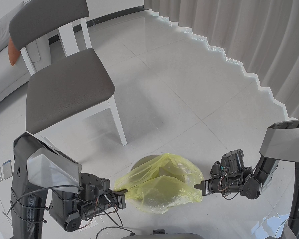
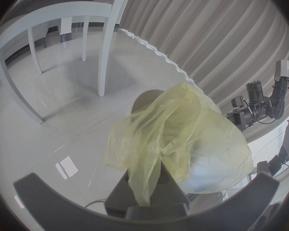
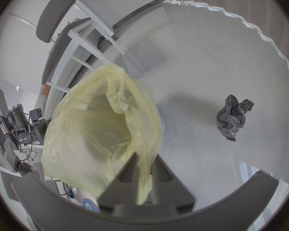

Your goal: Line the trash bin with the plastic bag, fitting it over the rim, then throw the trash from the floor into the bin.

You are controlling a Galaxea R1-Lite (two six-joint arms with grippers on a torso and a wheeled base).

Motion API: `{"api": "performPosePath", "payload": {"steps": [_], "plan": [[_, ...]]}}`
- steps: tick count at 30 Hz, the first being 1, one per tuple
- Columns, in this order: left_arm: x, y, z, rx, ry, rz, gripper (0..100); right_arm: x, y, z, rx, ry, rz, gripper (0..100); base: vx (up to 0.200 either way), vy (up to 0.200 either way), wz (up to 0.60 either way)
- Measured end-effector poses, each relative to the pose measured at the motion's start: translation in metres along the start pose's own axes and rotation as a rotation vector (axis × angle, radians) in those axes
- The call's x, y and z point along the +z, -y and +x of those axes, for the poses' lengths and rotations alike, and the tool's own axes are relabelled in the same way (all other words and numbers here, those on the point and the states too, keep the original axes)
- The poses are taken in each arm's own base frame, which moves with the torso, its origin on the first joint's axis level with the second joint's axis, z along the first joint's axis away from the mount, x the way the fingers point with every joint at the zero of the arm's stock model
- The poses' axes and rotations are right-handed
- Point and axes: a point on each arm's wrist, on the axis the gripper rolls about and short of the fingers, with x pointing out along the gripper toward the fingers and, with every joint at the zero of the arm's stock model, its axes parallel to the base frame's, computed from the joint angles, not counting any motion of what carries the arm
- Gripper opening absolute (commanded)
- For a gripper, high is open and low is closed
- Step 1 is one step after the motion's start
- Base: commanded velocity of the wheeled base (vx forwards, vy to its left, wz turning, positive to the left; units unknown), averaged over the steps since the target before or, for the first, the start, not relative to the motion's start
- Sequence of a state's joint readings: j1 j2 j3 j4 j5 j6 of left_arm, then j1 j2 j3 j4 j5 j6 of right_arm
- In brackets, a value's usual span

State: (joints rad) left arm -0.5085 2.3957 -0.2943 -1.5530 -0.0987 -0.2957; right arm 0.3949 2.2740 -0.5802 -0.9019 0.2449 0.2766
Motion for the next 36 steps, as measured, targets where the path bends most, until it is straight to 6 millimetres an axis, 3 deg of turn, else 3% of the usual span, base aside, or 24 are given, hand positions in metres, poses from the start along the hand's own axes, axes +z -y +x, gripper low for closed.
{"api": "performPosePath", "payload": {"steps": [6, 13, 24, 36], "plan": [[0.001, 0.002, -0.006, 0.0, 0.0, -0.002, 0, 0.002, 0.0, -0.009, -0.003, 0.012, -0.001, 100, 0.0, 0.0, 0.0], [0.012, 0.005, -0.016, -0.007, 0.038, -0.002, 0, 0.016, -0.006, -0.033, 0.006, 0.08, -0.01, 100, 0.0, 0.0, 0.0], [0.013, 0.007, -0.024, -0.005, 0.041, 0.003, 0, 0.014, -0.044, -0.054, 0.082, 0.095, -0.09, 100, 0.0, 0.0, 0.0], [0.013, 0.007, -0.025, -0.005, 0.038, 0.004, 0, 0.023, -0.006, -0.032, -0.004, 0.094, -0.034, 100, 0.0, 0.0, 0.0]]}}
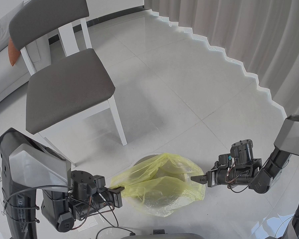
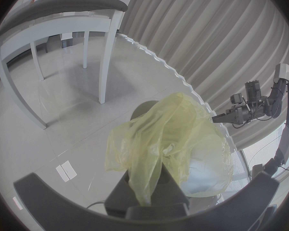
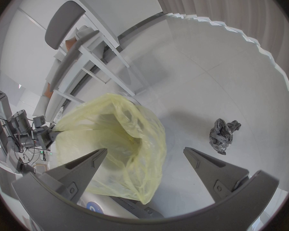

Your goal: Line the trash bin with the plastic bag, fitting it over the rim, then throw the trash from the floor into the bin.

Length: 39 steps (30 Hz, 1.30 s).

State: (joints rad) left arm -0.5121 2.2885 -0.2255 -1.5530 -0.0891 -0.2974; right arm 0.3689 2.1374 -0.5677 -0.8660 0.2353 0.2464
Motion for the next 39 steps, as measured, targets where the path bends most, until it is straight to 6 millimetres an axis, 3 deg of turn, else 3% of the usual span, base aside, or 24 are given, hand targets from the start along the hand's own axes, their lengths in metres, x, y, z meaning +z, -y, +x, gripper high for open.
{"api": "performPosePath", "payload": {"steps": [4, 5, 16, 31, 39], "plan": [[0.001, 0.001, 0.001, -0.005, 0.004, 0.003, 0, -0.002, 0.005, 0.014, -0.004, -0.018, 0.005, 100, 0.0, 0.0, 0.0], [0.001, 0.001, 0.001, -0.004, 0.005, 0.003, 0, -0.003, 0.005, 0.017, -0.003, -0.024, 0.004, 0, 0.0, 0.0, 0.0], [0.002, 0.002, 0.004, -0.001, 0.014, -0.001, 0, -0.014, 0.006, 0.029, -0.001, -0.07, -0.013, 0, 0.0, 0.0, 0.0], [0.0, 0.023, 0.02, -0.018, 0.049, -0.045, 0, -0.005, 0.025, -0.011, -0.078, -0.122, -0.021, 0, 0.0, 0.0, 0.0], [-0.008, 0.012, 0.024, 0.025, 0.015, -0.044, 0, -0.001, 0.02, -0.001, -0.057, -0.111, -0.044, 0, 0.0, 0.0, 0.0]]}}
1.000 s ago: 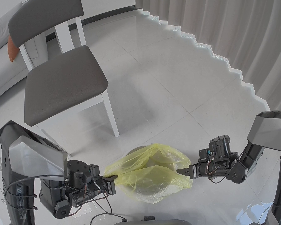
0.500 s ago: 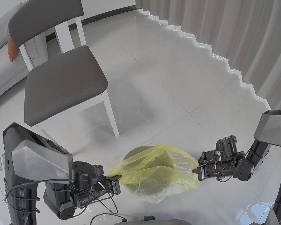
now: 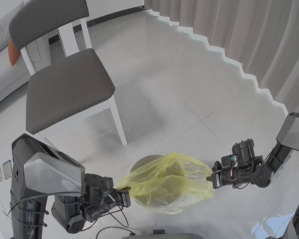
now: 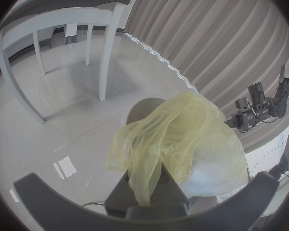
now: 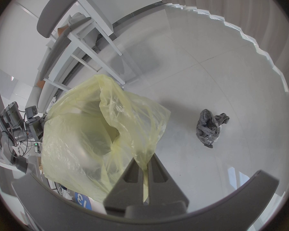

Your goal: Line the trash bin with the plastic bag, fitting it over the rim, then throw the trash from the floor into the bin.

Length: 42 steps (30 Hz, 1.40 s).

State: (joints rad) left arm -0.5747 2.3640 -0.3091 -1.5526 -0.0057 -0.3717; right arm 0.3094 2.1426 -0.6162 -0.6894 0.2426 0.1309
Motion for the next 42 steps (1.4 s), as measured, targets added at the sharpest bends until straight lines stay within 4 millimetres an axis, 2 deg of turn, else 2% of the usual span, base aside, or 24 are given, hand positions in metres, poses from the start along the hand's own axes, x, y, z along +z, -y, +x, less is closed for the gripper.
{"api": "performPosePath", "payload": {"steps": [9, 15, 16, 22, 26, 29, 32, 33, 38, 42], "plan": [[0.007, -0.032, 0.006, 0.074, 0.019, 0.009, 0, -0.001, -0.014, 0.037, 0.042, -0.033, -0.038, 0, 0.0, 0.0, 0.0], [0.008, -0.038, 0.009, 0.071, 0.022, 0.004, 0, -0.008, -0.015, 0.053, 0.043, -0.068, -0.053, 0, 0.0, 0.0, 0.0], [0.008, -0.038, 0.01, 0.069, 0.021, 0.005, 0, -0.01, -0.013, 0.054, 0.039, -0.074, -0.05, 100, 0.0, 0.0, 0.0], [0.004, -0.037, 0.013, 0.067, 0.011, 0.008, 0, -0.017, -0.003, 0.051, 0.016, -0.094, -0.035, 100, 0.0, 0.0, 0.0], [0.002, -0.036, 0.012, 0.066, 0.001, 0.01, 0, -0.009, -0.002, 0.032, 0.012, -0.056, -0.03, 100, 0.0, 0.0, 0.0], [0.003, -0.035, 0.011, 0.065, 0.003, 0.011, 0, 0.001, -0.009, 0.014, 0.023, -0.007, -0.044, 100, 0.0, 0.0, 0.0], [0.004, -0.034, 0.011, 0.065, 0.009, 0.012, 0, 0.008, -0.025, 0.001, 0.052, 0.033, -0.079, 100, 0.0, 0.0, 0.0], [0.004, -0.034, 0.011, 0.064, 0.011, 0.013, 100, 0.01, -0.034, -0.003, 0.071, 0.044, -0.099, 100, 0.0, 0.0, 0.0], [0.005, -0.033, 0.011, 0.063, 0.014, 0.014, 100, 0.009, -0.07, -0.008, 0.15, 0.056, -0.173, 100, 0.0, 0.0, 0.0], [0.004, -0.032, 0.007, 0.064, 0.005, 0.015, 100, 0.003, -0.093, -0.002, 0.203, 0.039, -0.222, 100, 0.0, 0.0, 0.0]]}}
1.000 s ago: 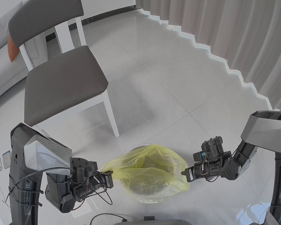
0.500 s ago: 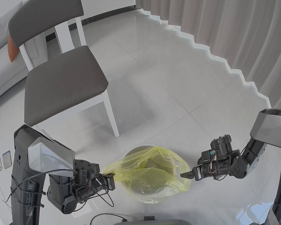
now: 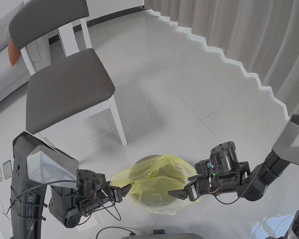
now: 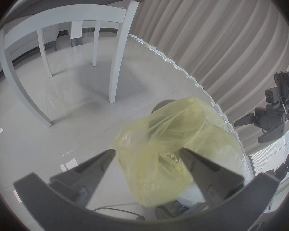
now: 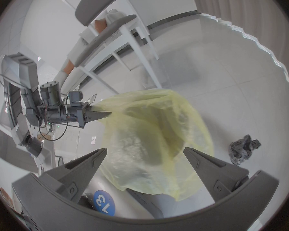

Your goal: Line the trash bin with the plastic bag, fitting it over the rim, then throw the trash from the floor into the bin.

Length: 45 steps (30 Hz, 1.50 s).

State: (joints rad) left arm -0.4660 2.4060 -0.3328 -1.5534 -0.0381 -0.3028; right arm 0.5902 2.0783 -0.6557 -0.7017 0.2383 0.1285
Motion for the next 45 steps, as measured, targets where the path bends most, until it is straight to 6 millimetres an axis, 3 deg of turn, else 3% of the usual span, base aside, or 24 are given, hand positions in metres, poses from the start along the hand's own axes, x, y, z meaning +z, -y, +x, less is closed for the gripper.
{"api": "performPosePath", "payload": {"steps": [6, 20, 21, 27, 38, 45], "plan": [[0.0, 0.001, -0.01, 0.006, -0.013, 0.001, 100, -0.001, -0.01, 0.022, 0.028, -0.02, -0.031, 100, 0.0, 0.0, 0.0], [0.012, 0.002, -0.031, 0.021, 0.023, -0.003, 100, 0.005, 0.001, 0.063, 0.02, -0.031, -0.062, 100, 0.0, 0.0, 0.0], [0.012, 0.002, -0.031, 0.024, 0.027, -0.003, 100, 0.003, 0.002, 0.065, 0.019, -0.04, -0.067, 0, 0.0, 0.0, 0.0], [0.016, 0.003, -0.032, 0.023, 0.043, -0.004, 100, -0.011, 0.0, 0.069, 0.025, -0.082, -0.098, 0, 0.0, 0.0, 0.0], [0.017, 0.004, -0.031, 0.016, 0.049, -0.005, 100, -0.04, -0.039, 0.056, 0.065, -0.149, -0.167, 0, 0.0, 0.0, 0.0], [0.016, 0.004, -0.031, 0.014, 0.045, -0.004, 100, -0.057, -0.048, 0.062, 0.061, -0.156, -0.203, 0, 0.0, 0.0, 0.0]]}}
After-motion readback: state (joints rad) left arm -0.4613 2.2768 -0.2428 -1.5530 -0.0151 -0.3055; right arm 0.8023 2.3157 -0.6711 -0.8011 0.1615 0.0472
